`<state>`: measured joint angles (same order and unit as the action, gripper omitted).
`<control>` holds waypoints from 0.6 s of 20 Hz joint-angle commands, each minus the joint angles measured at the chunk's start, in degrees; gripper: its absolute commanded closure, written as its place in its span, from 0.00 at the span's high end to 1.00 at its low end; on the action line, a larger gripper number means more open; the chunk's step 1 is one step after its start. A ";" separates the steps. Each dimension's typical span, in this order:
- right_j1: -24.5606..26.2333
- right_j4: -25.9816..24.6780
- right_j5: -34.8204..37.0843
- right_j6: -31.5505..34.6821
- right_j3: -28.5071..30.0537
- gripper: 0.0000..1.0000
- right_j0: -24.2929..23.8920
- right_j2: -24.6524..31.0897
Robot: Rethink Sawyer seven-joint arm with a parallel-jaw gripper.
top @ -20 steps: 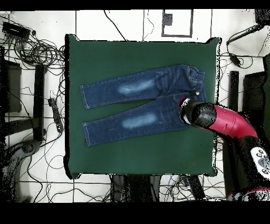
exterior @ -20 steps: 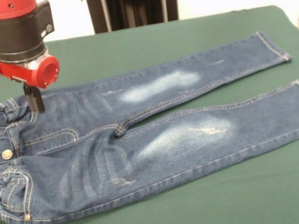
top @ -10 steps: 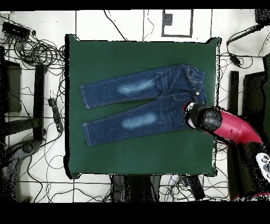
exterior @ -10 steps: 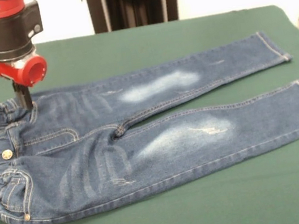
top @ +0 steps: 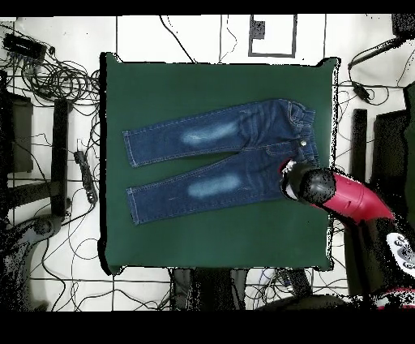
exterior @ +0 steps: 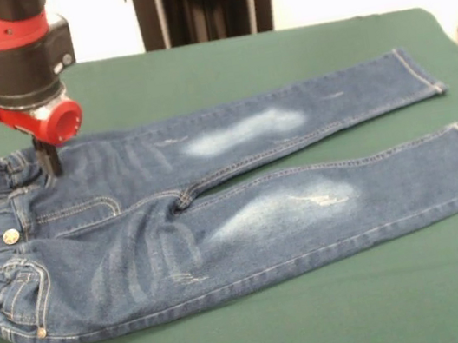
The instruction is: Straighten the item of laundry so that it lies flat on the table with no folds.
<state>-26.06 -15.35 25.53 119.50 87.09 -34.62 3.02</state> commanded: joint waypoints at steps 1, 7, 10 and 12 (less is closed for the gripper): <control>8.93 2.97 -6.38 10.80 2.06 0.00 2.26 1.05; 9.48 3.37 -5.60 7.10 1.58 0.00 -0.40 2.84; 7.52 3.85 -3.45 5.70 2.50 0.00 -1.21 3.12; 6.02 4.26 -2.35 5.47 3.17 0.00 -1.33 3.04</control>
<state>-22.96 -13.61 21.89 119.50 87.16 -35.18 2.94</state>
